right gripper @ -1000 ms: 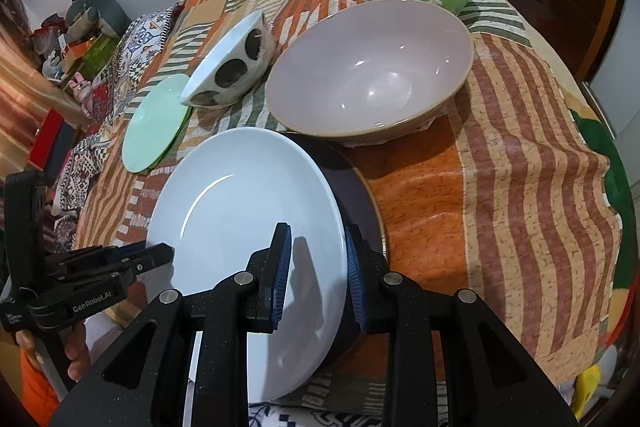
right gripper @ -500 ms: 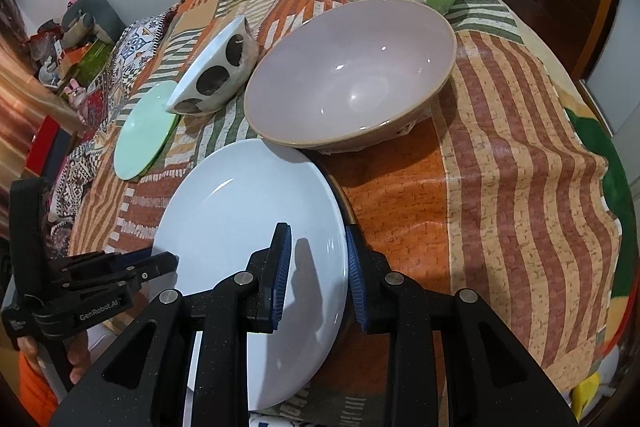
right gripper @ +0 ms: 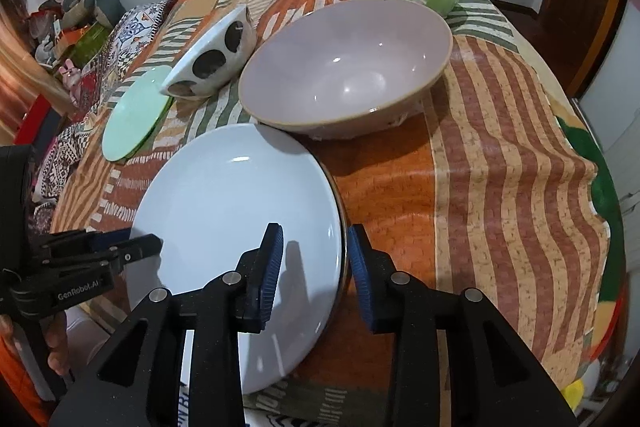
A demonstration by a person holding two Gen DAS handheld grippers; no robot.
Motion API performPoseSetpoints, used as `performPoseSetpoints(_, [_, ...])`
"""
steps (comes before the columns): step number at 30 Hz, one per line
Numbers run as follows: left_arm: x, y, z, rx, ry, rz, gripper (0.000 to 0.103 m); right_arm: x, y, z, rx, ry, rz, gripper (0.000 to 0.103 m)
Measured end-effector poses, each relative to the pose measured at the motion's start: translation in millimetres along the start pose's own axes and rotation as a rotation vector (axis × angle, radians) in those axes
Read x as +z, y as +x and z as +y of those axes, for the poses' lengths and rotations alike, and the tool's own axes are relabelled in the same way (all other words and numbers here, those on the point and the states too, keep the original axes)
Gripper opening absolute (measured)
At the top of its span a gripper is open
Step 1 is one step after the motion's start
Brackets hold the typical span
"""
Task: Organize plates and bowls
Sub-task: 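Lower the white plate onto the quilt and open both grippers, then move both grippers toward the rim of the mint green plate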
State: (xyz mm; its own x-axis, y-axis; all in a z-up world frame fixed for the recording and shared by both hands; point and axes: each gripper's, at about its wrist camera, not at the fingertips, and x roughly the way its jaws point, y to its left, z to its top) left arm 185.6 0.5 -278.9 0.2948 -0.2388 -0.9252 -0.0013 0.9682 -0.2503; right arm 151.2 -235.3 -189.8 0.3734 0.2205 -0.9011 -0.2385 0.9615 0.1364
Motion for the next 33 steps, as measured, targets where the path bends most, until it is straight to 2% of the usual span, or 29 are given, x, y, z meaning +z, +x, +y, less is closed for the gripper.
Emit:
performPoseSetpoints(4, [0, -4, 3, -0.005, -0.008, 0.003, 0.030, -2, -1, -2, 0.011, 0.012, 0.014, 0.031])
performPoseSetpoints(8, [2, -18, 4, -0.009, -0.007, -0.028, 0.031, -3, -9, -1, 0.019, 0.019, 0.004, 0.031])
performPoseSetpoints(13, [4, -51, 6, -0.006, 0.001, -0.106, 0.033, 2, -21, 8, 0.031, 0.005, -0.032, 0.031])
performPoseSetpoints(17, [5, -81, 12, 0.000, 0.004, -0.185, 0.037, 9, -31, 21, 0.054, -0.022, -0.068, 0.036])
performPoseSetpoints(24, [10, -124, 35, 0.050, -0.022, -0.311, 0.043, 26, -34, 54, 0.131, -0.069, -0.103, 0.037])
performPoseSetpoints(33, [22, -151, 81, 0.151, -0.072, -0.394, 0.045, 50, -18, 104, 0.194, -0.157, -0.110, 0.037])
